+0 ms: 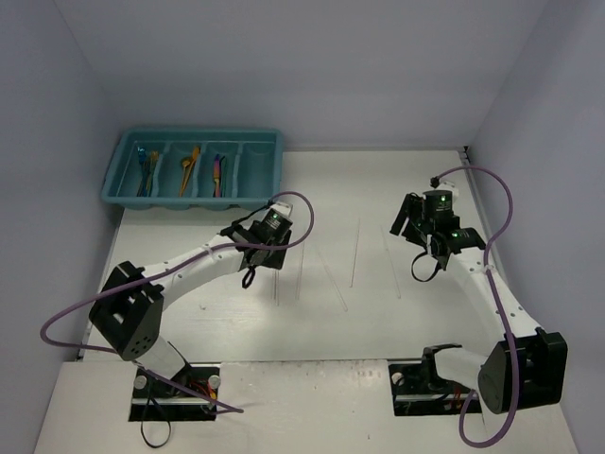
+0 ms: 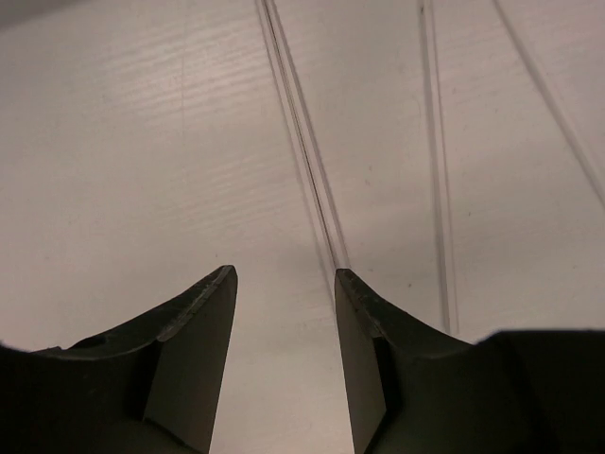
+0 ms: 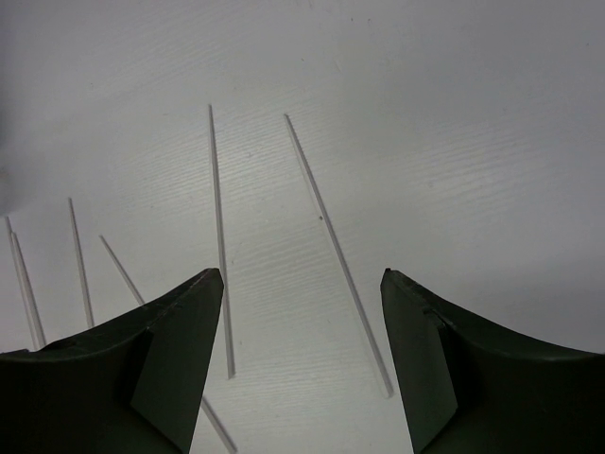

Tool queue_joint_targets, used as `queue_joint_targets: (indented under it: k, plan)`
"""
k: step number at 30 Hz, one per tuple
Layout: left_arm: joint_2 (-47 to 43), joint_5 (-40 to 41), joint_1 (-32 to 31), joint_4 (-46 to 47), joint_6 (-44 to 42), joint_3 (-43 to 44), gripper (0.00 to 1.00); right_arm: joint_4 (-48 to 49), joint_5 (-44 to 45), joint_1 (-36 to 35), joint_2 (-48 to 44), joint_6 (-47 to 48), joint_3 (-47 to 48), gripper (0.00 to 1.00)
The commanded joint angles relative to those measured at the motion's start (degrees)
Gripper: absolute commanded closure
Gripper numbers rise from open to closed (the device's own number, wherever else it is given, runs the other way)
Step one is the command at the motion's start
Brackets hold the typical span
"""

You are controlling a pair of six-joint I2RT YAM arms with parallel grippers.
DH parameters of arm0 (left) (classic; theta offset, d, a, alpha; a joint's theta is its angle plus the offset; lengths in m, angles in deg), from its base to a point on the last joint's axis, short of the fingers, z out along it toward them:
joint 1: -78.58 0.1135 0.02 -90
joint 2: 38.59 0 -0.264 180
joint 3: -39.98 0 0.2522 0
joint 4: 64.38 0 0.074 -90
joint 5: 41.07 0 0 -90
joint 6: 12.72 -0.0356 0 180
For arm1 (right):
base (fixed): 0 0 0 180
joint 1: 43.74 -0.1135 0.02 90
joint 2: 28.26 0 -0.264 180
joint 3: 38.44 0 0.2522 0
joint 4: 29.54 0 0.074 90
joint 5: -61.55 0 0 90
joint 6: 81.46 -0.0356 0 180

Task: Sort the eating utensils into containers

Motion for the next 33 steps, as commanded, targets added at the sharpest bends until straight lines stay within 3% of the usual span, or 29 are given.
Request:
queue_joint_targets:
  k: [1, 14, 33]
  plan:
    - [-2.02, 0.86, -2.95, 2.07, 3.66, -1.96, 0.57, 1.36, 0.4, 0.15, -2.06, 0.81, -0.58, 0.35]
    - [-0.34, -1.49, -3.94, 6.25, 4.89, -6.46, 0.58, 1.28, -0.04, 0.17, -2.76, 0.91, -1.79, 0.35]
    - [2.32, 1.23, -3.5, 6.75, 6.19, -7.44, 0.7, 1.26, -0.48, 0.08, -2.95, 0.72, -2.05, 0.35]
